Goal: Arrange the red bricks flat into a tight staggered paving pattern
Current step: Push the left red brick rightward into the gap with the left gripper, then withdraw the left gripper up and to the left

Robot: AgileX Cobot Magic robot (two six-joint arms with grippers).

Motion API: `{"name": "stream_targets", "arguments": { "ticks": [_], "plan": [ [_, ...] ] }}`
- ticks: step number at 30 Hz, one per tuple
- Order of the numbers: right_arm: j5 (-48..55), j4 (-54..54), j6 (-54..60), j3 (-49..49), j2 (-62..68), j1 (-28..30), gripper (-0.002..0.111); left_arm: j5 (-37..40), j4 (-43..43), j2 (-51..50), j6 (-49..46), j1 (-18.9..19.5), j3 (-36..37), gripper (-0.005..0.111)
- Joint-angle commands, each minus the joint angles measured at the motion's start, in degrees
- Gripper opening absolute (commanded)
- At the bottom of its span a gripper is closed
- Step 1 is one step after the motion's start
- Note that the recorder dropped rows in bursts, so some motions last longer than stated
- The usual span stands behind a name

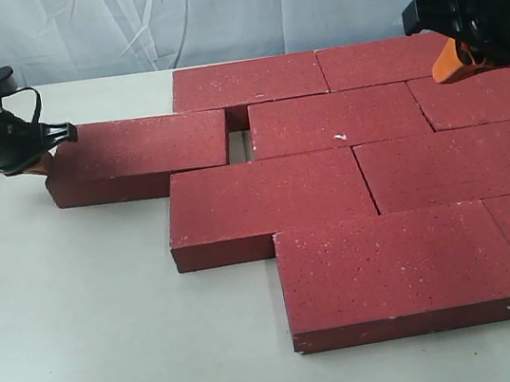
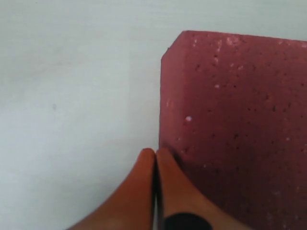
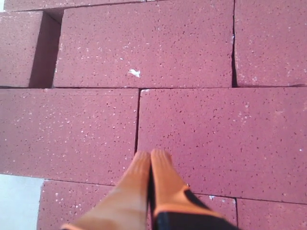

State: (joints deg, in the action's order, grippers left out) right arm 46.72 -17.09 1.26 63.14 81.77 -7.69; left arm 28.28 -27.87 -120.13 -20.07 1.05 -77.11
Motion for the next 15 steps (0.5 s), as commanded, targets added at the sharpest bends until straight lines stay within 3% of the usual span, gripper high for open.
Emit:
{"name": "stream_targets", "arguments": {
  "ticks": [1,7,15],
  "plan": [
    [-0.64,0.02,0.45,-0.22,-0.24,0.26,-0.001,1.45,-3.66,0.13,-0.06,-1.55,-0.30,0.000],
    [-0.54,0.02,0.57,-0.22,-0.24,0.26,-0.001,2.46,-4.74,0.13,-0.06,-4.60,-0.30,0.000],
    [-0.54,0.02,0.87,-0.22,-0.24,0.26,-0.001,3.66,-2.87,0.13,-0.06,-4.23,-0.30,0.000]
  ]
}}
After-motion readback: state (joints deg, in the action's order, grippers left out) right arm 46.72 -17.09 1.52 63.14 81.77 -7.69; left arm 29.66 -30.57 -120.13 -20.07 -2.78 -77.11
